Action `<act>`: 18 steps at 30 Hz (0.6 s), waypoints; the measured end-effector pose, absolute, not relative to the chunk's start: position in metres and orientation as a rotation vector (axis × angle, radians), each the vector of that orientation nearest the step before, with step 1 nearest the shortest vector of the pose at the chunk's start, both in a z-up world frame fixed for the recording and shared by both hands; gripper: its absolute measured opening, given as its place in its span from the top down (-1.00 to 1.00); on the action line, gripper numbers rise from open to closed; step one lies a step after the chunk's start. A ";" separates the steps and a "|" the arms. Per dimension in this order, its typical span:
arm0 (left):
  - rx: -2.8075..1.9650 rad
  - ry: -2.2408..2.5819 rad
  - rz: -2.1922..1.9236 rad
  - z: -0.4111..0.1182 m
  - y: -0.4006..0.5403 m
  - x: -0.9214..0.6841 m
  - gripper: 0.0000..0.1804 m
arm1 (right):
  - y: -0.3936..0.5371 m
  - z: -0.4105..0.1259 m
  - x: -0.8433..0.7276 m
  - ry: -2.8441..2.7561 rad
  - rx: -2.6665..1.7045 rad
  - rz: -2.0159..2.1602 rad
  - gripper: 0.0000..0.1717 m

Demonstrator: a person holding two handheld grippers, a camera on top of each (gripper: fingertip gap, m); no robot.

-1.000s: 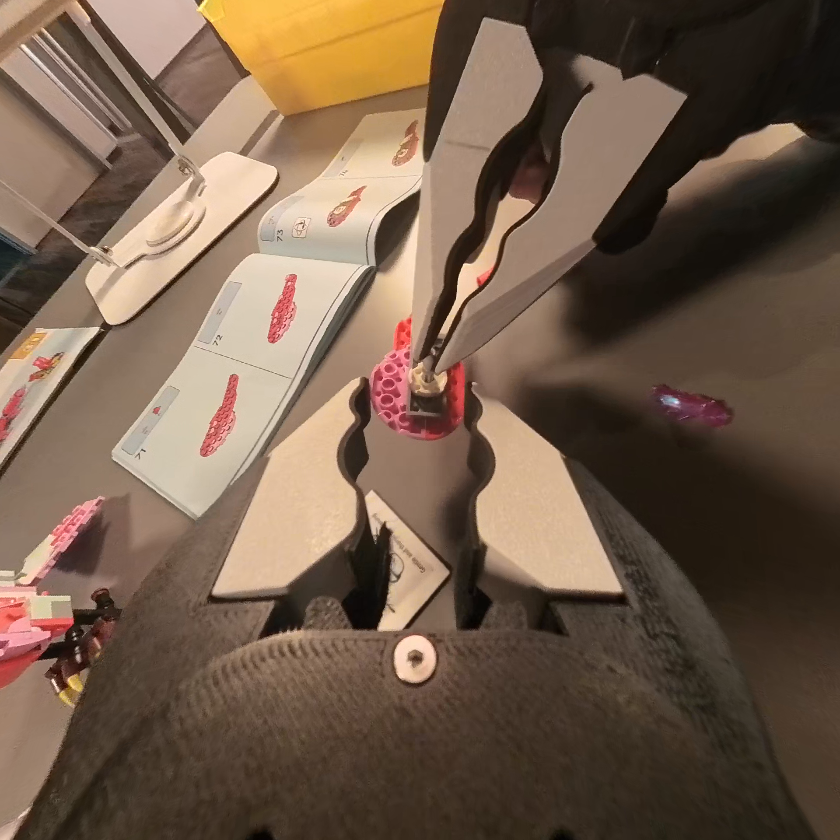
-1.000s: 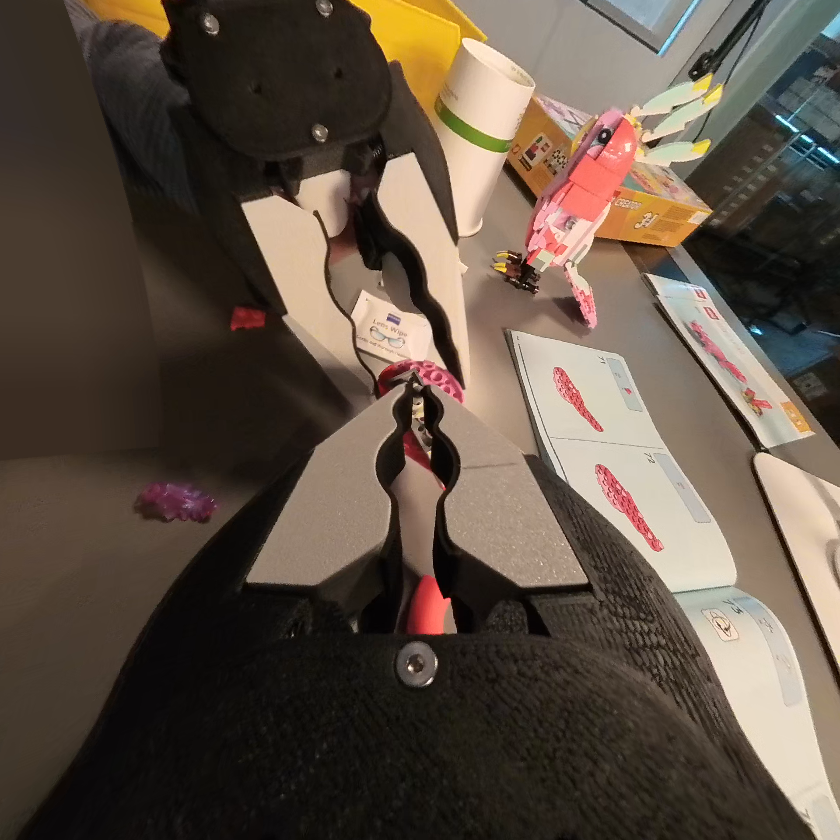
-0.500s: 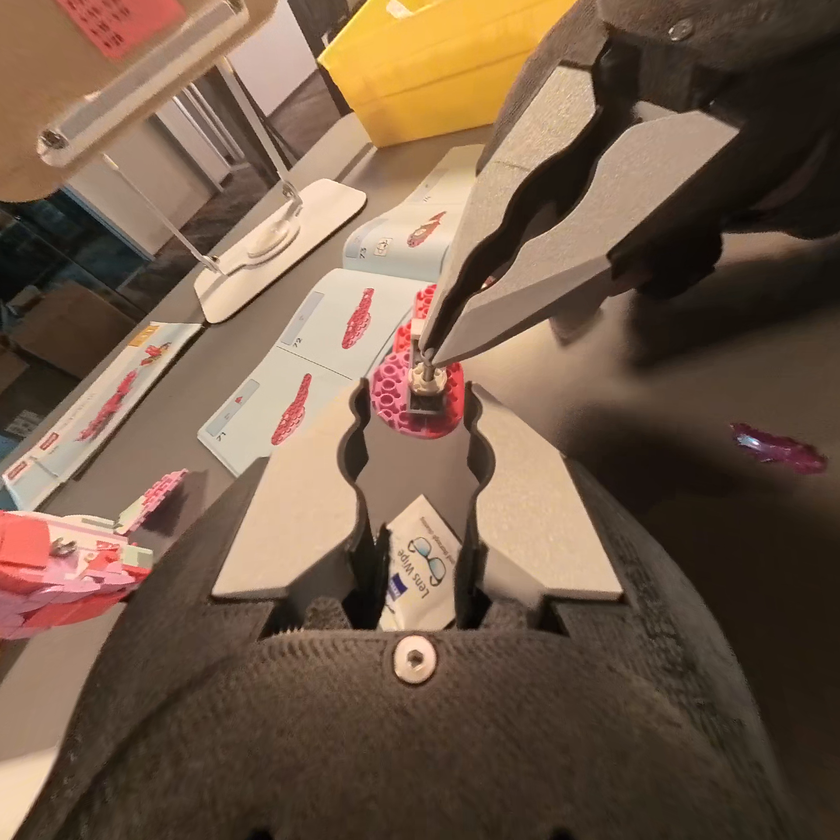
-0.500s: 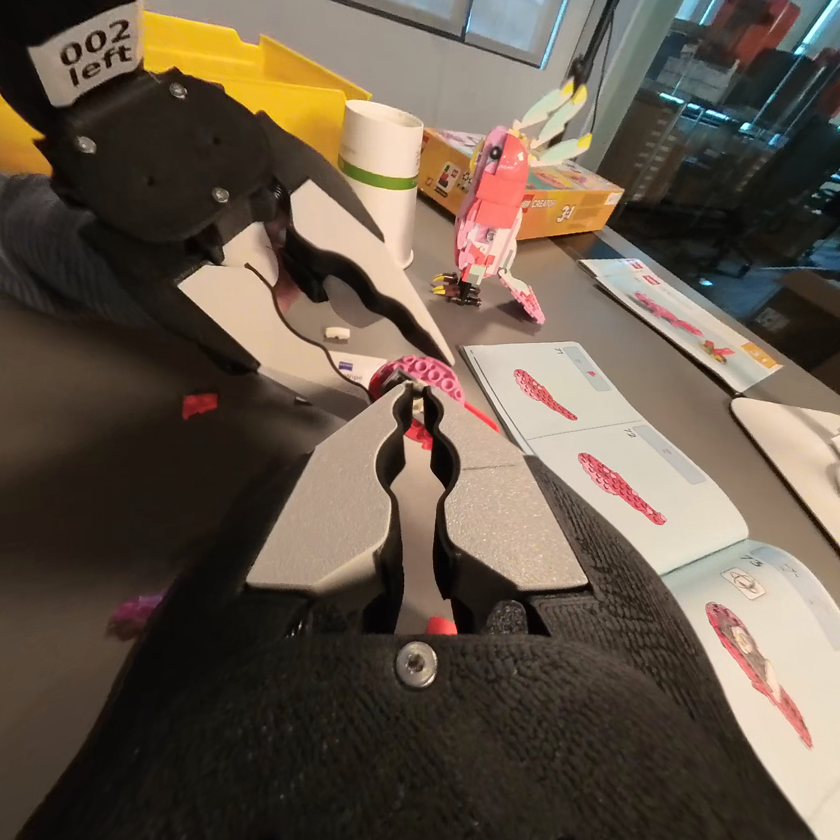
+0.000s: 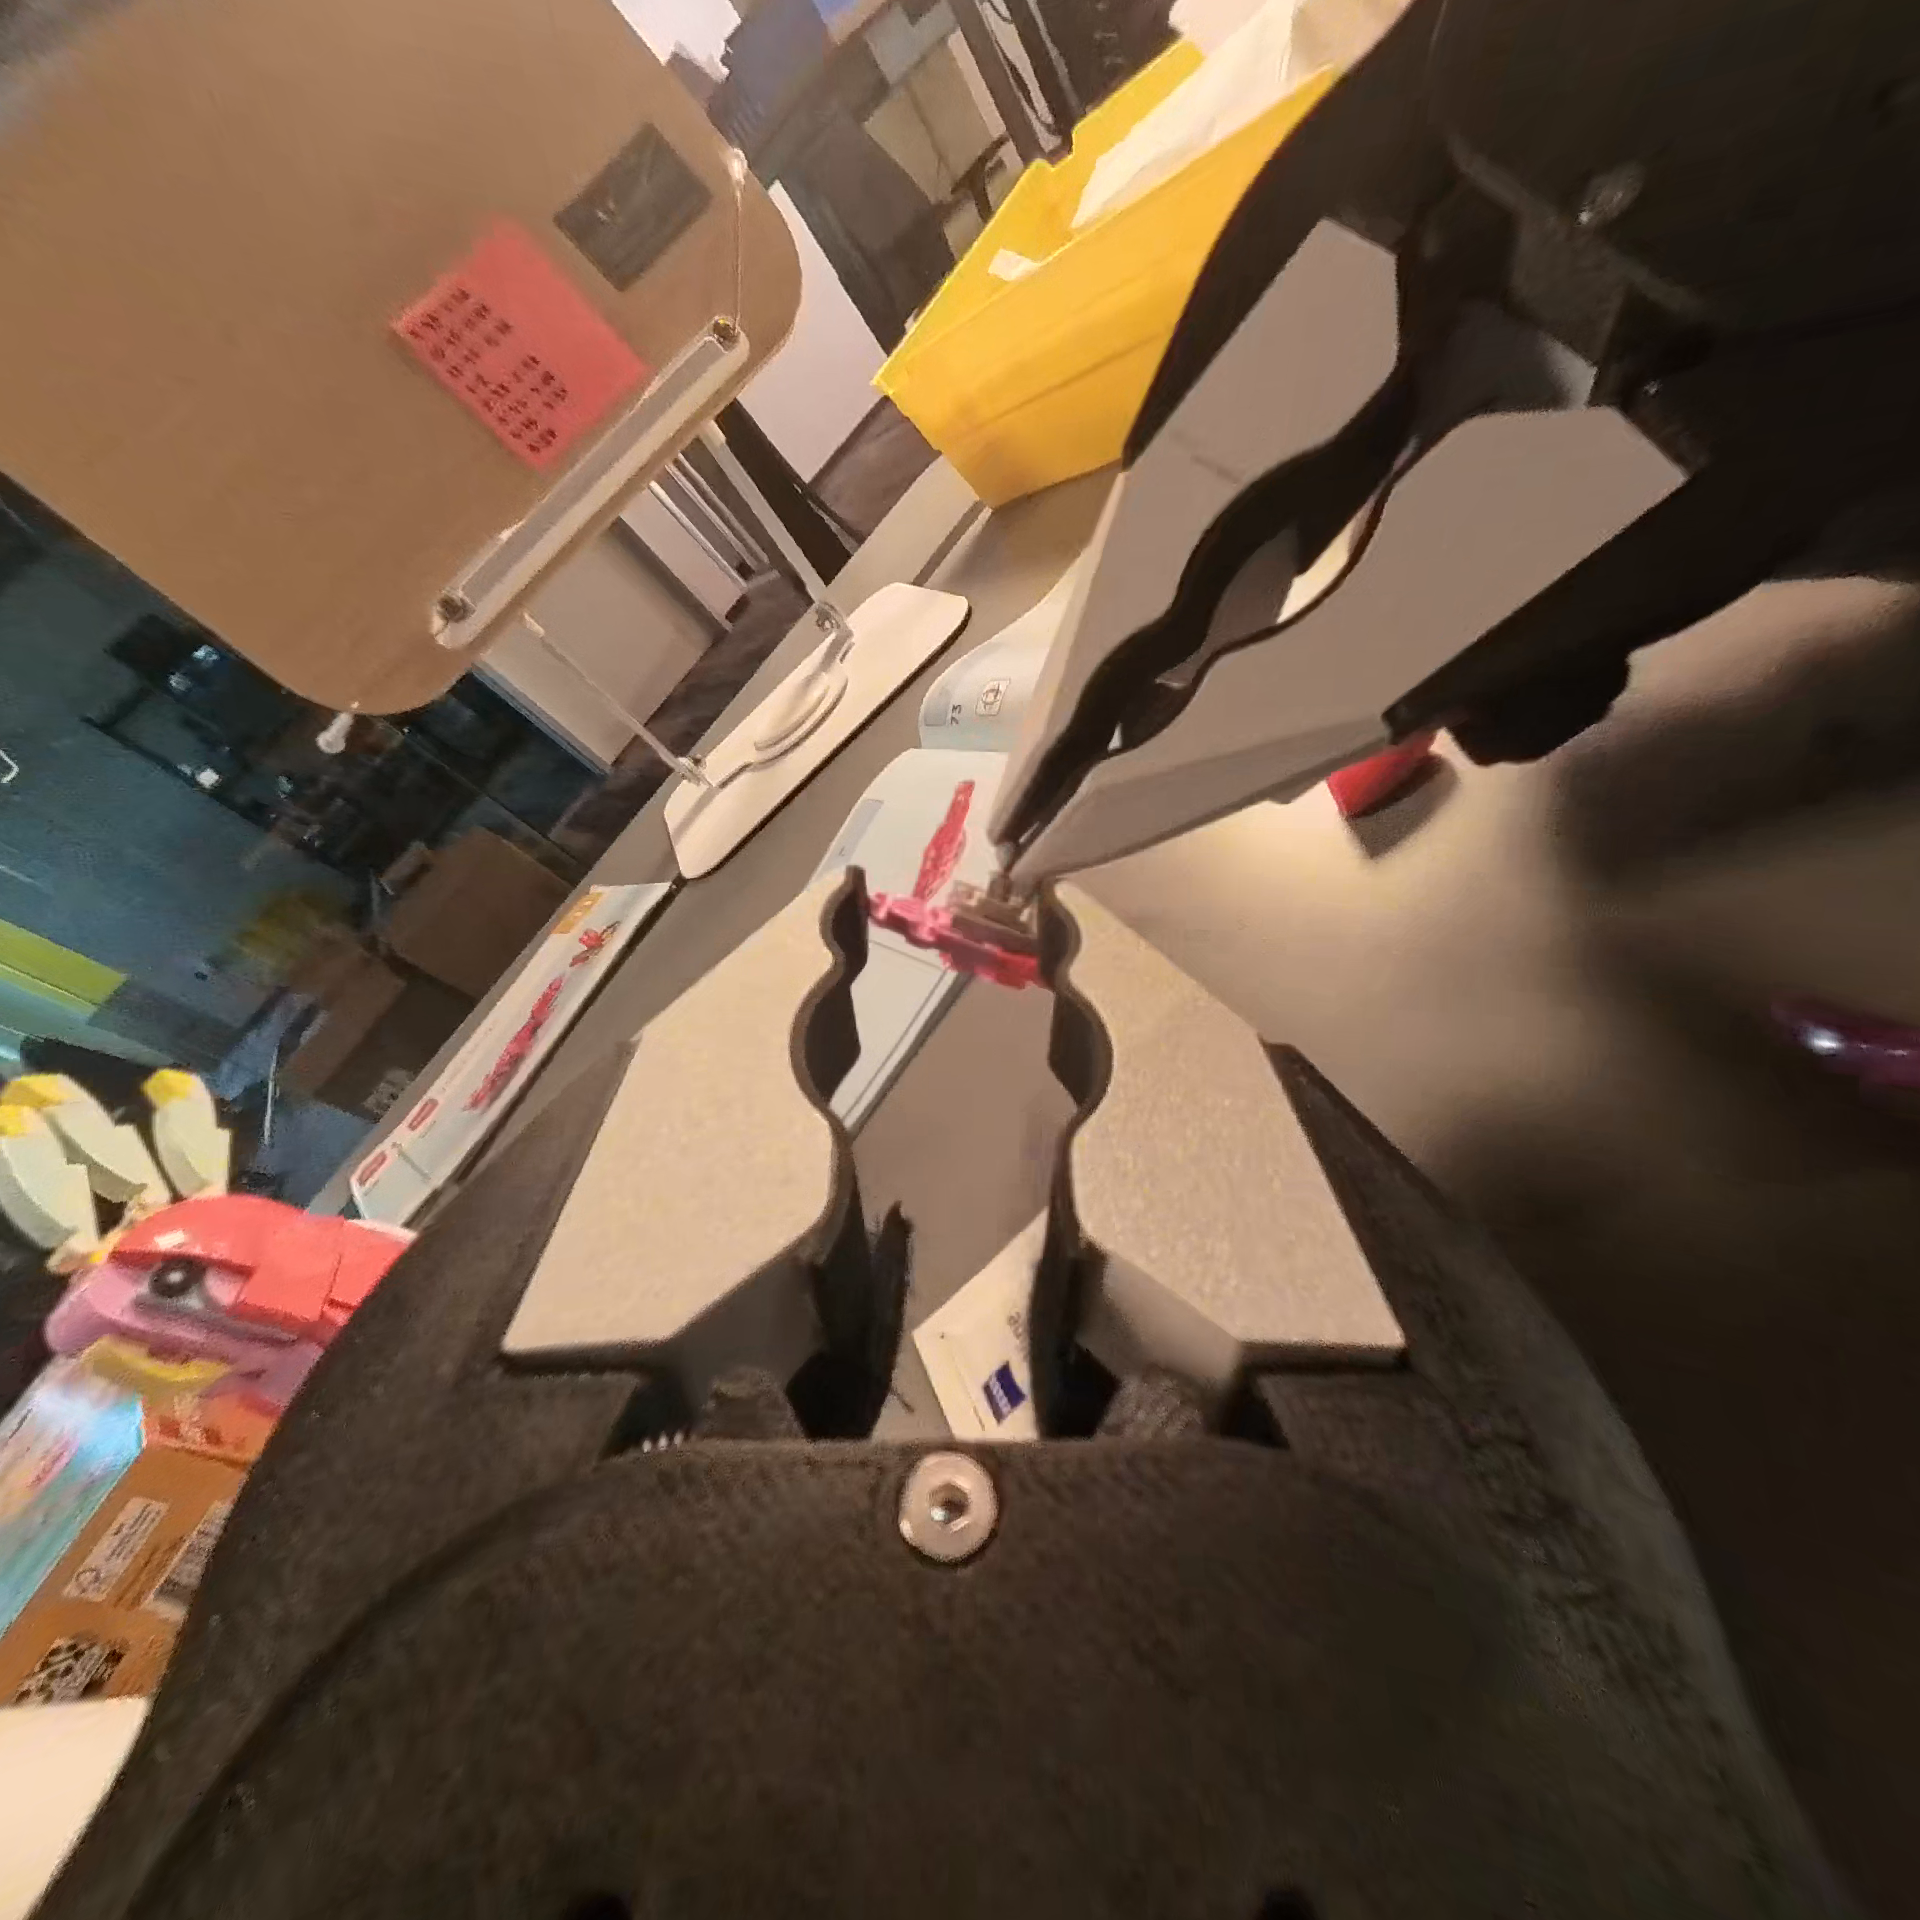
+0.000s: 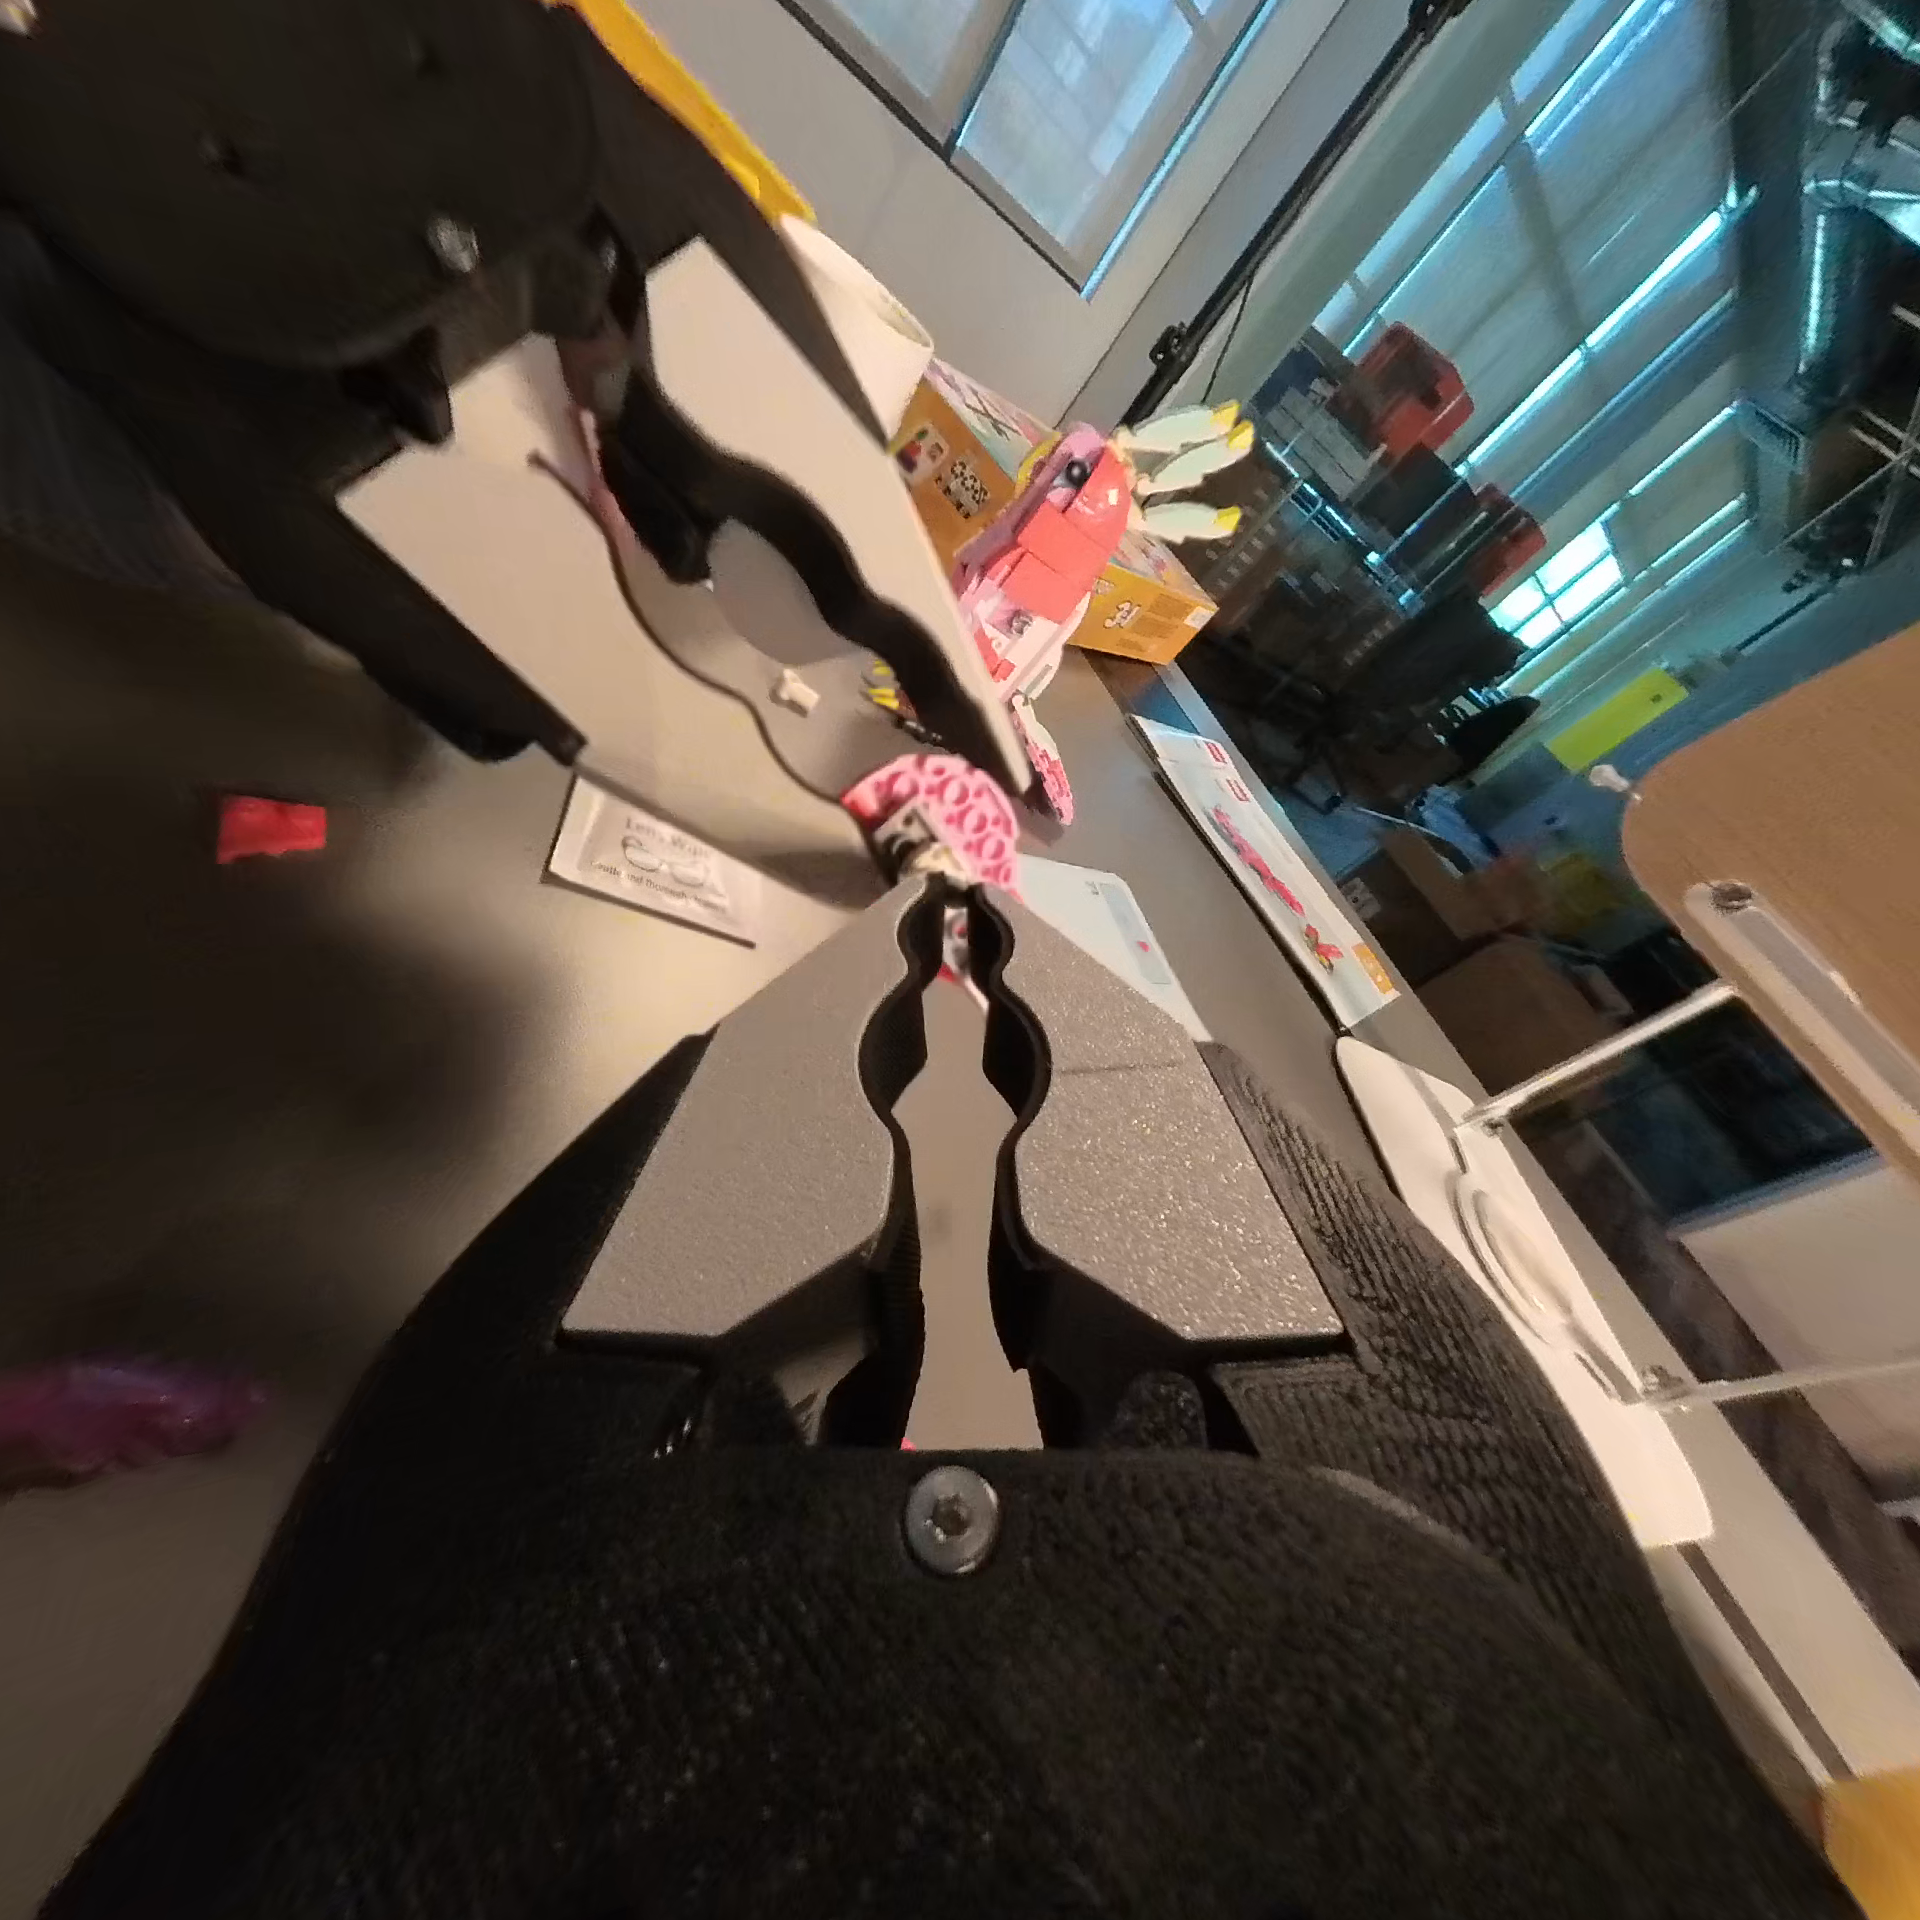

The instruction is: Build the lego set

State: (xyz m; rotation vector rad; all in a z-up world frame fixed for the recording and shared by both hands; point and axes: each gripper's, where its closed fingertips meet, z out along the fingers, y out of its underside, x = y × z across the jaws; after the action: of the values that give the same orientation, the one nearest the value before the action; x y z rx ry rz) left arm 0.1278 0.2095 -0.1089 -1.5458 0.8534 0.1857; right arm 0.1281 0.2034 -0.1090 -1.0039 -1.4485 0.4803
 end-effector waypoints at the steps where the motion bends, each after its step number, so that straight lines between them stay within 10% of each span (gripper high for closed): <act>1: -1.544 0.855 0.190 -0.109 0.209 0.127 0.66 | 0.203 -0.109 0.128 -1.445 -0.996 0.476 0.98; 18: -1.892 0.770 -0.229 -0.153 0.211 0.127 0.73 | 0.210 -0.148 0.124 -1.541 -1.288 0.632 0.98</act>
State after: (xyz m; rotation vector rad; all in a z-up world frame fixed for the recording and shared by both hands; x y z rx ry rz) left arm 0.1273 0.2112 -0.1529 -1.8917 0.7704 -0.2287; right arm 0.1244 0.2098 -0.1480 -1.2885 -1.5408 0.6319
